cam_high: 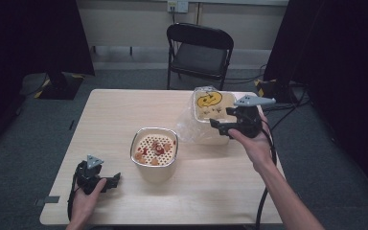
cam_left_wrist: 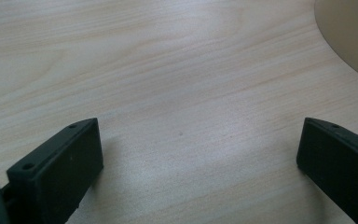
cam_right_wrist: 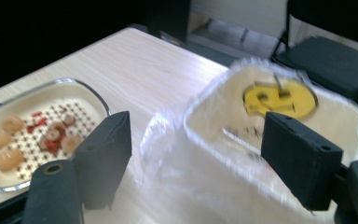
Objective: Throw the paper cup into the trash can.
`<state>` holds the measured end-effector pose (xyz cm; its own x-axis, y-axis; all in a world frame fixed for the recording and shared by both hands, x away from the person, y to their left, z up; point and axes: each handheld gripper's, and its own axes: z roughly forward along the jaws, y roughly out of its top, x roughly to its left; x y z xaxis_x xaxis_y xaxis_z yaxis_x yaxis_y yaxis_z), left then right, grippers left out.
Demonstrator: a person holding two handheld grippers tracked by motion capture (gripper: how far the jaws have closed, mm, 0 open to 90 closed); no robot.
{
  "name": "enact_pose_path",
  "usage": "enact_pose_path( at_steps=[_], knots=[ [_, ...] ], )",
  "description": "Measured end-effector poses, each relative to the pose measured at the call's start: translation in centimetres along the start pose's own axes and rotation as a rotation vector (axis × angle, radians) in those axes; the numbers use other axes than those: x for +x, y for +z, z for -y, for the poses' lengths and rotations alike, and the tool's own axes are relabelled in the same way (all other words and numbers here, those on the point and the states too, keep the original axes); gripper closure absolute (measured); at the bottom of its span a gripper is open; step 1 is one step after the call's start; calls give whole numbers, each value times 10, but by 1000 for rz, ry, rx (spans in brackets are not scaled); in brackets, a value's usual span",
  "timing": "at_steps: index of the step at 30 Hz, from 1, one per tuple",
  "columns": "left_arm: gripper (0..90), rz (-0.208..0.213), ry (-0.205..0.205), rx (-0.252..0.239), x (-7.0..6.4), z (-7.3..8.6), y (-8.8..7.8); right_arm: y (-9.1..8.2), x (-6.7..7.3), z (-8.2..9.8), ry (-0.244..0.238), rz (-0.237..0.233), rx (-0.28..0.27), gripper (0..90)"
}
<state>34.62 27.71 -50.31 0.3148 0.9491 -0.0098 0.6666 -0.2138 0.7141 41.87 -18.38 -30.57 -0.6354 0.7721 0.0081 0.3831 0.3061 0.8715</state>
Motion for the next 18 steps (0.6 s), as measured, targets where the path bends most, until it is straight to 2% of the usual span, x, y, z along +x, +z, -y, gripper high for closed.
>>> enact_pose_path(
  at_steps=[4, 5, 6, 7, 8, 9, 11, 12, 14, 15, 17, 18],
  knots=[
    [0, -2, 0, 0, 0, 0, 0, -5, 12, 20, 16, 3, 19, 218],
    [0, -2, 0, 0, 0, 0, 0, -8, 15, 33, 40, 2, 15, 210],
    [0, -2, 0, 0, 0, 0, 0, -8, 15, 33, 40, 2, 15, 210],
    [0, -2, 0, 0, 0, 0, 0, -9, 15, 47, 66, 1, 20, 209],
    [0, -2, 0, 0, 0, 0, 0, -9, 15, 47, 66, 1, 20, 209],
    [0, -2, 0, 0, 0, 0, 0, -10, 15, 54, 82, 4, 24, 209],
    [0, -1, 0, 0, 0, 0, 0, -11, 14, 69, 109, 5, 39, 208],
    [0, -2, -1, 0, 0, 0, 0, -13, 13, 84, 142, 0, 38, 205],
    [0, -1, -1, 0, 0, 0, 0, -13, 14, 91, 146, 5, 44, 200],
    [0, -3, -1, 0, 0, 0, 0, -13, 14, 105, 149, 6, 60, 198],
    [0, -3, -1, 0, 0, 0, 0, -12, 13, 117, 151, 20, 82, 194],
    [0, -3, -1, 0, 0, 0, 0, -12, 13, 117, 151, 20, 82, 194]
  ],
)
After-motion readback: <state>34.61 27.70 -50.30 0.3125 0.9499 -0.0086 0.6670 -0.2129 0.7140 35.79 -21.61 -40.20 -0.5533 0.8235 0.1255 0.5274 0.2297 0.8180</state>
